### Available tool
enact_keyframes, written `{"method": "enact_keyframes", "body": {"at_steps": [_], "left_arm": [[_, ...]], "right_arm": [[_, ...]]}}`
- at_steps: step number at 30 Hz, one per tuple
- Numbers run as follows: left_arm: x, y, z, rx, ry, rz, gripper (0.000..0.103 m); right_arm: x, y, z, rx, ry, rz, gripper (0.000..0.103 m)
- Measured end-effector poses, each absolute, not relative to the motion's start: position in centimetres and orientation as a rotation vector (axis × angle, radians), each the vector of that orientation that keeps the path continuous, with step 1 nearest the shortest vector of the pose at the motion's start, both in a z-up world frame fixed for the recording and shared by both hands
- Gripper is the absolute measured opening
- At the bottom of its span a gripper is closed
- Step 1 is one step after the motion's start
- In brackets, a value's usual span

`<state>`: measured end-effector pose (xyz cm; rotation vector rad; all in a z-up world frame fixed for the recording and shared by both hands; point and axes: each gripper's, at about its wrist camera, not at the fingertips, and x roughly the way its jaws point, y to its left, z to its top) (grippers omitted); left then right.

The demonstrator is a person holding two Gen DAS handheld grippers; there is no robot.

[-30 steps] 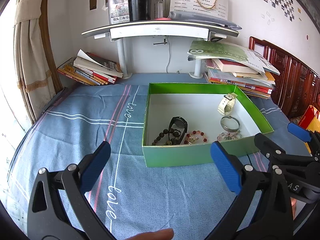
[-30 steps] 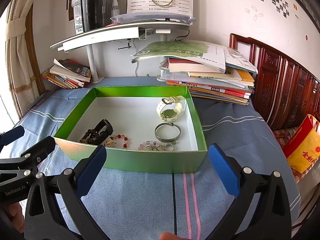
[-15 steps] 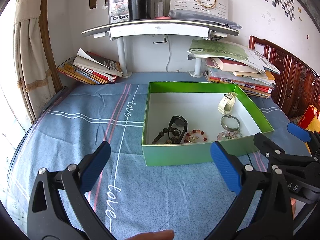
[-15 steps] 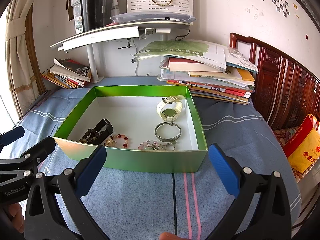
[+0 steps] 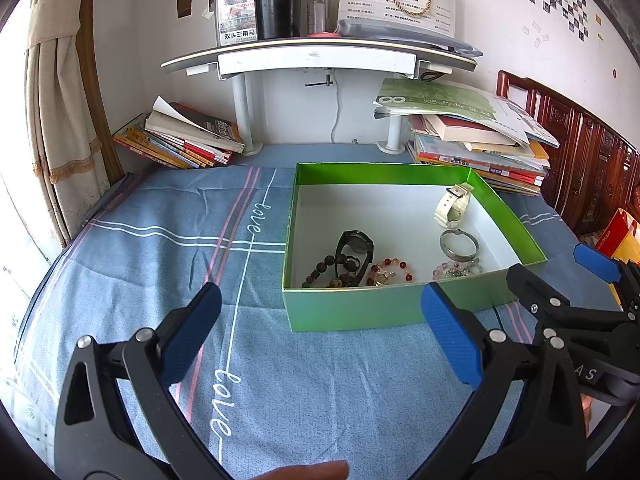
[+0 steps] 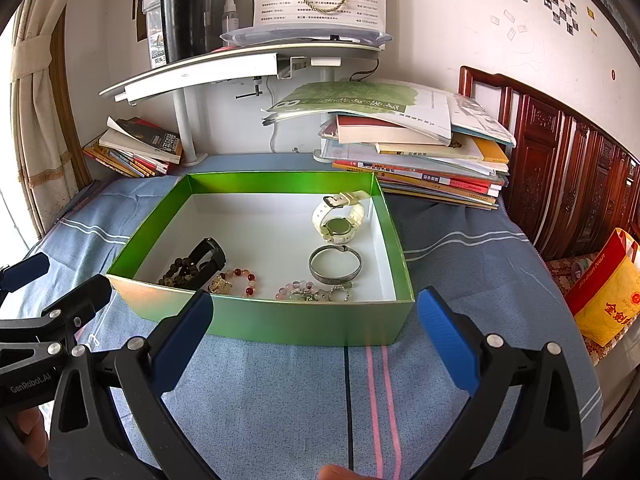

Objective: Organize jewelry

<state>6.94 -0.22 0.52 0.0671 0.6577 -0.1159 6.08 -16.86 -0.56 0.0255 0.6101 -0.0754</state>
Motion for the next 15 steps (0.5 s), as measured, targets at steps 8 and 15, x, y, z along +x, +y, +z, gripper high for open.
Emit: {"method": "enact_keyframes", "body": {"at_steps": [8, 15], "left_arm": [[7.01, -0.16, 0.52, 0.066, 0.659, -0.117, 0.099], [7.02, -0.06, 0.20, 0.053, 0.677, -0.122, 0.099]], "right_arm": [[6.12, -16.80, -0.56, 0.025, 0.611, -0.077, 0.100], [6.18, -16.75, -0.63, 0.022, 0.613, -0.077, 0.100]]}}
